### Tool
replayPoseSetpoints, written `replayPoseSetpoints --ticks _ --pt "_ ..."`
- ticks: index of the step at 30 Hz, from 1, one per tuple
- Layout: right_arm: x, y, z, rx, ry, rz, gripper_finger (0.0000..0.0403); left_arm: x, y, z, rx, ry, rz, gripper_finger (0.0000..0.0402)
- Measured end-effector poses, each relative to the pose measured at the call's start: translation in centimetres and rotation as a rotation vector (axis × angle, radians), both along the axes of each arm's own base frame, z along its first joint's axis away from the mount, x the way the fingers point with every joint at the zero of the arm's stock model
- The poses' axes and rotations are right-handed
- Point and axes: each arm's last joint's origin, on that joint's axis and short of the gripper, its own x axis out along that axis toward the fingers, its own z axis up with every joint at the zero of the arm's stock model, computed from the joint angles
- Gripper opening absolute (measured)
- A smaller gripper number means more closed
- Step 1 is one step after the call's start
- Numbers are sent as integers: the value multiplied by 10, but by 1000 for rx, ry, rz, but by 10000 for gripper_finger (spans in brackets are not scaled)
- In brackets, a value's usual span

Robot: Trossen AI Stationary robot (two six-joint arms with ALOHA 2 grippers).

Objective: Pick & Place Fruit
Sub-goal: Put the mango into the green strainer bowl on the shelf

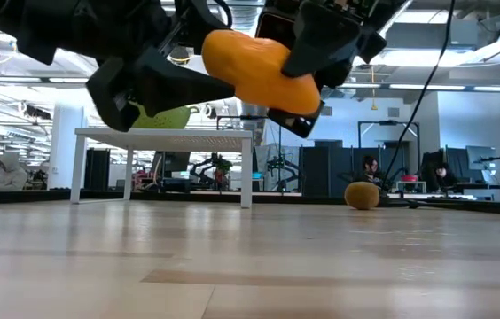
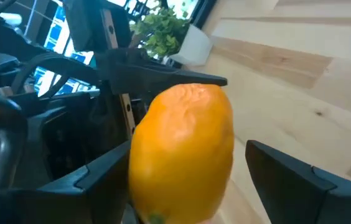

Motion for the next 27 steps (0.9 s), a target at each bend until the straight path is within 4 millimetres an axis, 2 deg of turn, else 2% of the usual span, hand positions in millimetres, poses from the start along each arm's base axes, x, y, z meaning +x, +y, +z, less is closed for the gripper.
replayPoseSetpoints --ticks 8,13,27 --pt "4 -10 6 -10 -34 -12 194 3 7 4 -9 -40 24 292" --pt "4 -12 6 -11 -28 -19 189 3 4 5 -54 -44 -43 290" --pt "2 -7 5 -20 -24 4 191 4 7 5 -95 -38 -44 247"
